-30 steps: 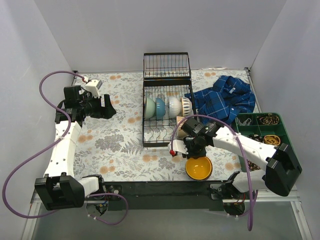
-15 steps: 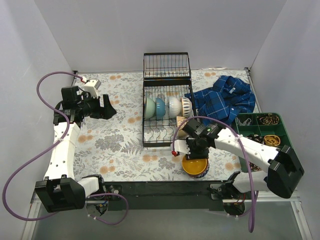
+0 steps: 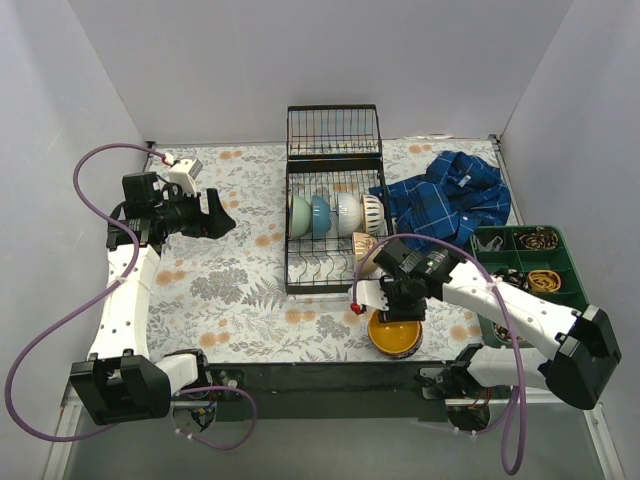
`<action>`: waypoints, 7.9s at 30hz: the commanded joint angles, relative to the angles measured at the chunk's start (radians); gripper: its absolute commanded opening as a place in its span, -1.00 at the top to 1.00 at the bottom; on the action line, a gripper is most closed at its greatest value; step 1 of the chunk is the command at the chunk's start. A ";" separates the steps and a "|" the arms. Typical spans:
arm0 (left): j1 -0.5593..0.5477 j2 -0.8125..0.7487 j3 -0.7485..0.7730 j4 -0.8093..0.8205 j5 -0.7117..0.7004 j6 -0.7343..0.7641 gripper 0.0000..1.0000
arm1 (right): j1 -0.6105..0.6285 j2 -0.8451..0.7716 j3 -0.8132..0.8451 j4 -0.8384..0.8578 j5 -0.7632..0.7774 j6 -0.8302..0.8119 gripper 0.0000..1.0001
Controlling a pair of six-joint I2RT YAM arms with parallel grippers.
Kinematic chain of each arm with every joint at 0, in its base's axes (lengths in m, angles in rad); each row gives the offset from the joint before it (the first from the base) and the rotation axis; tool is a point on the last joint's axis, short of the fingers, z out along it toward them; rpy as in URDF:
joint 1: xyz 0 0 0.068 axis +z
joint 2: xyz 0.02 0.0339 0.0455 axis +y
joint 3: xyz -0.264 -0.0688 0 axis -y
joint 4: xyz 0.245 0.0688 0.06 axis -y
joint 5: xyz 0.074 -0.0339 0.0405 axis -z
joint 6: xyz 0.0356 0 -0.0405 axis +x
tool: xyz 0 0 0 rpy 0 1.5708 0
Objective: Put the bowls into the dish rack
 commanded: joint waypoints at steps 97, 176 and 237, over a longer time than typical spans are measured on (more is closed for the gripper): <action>-1.489 0.889 0.719 -0.002 -0.218 -0.017 -0.29 | -1.154 -0.132 0.641 0.081 -0.076 0.716 -0.27; -1.371 0.639 0.753 -0.068 -0.562 0.205 1.00 | -1.223 -0.146 0.529 0.078 -0.194 0.739 -0.24; -0.457 0.289 -0.257 0.267 -0.671 0.260 0.83 | -1.223 -0.115 0.345 0.093 -0.231 0.684 -0.34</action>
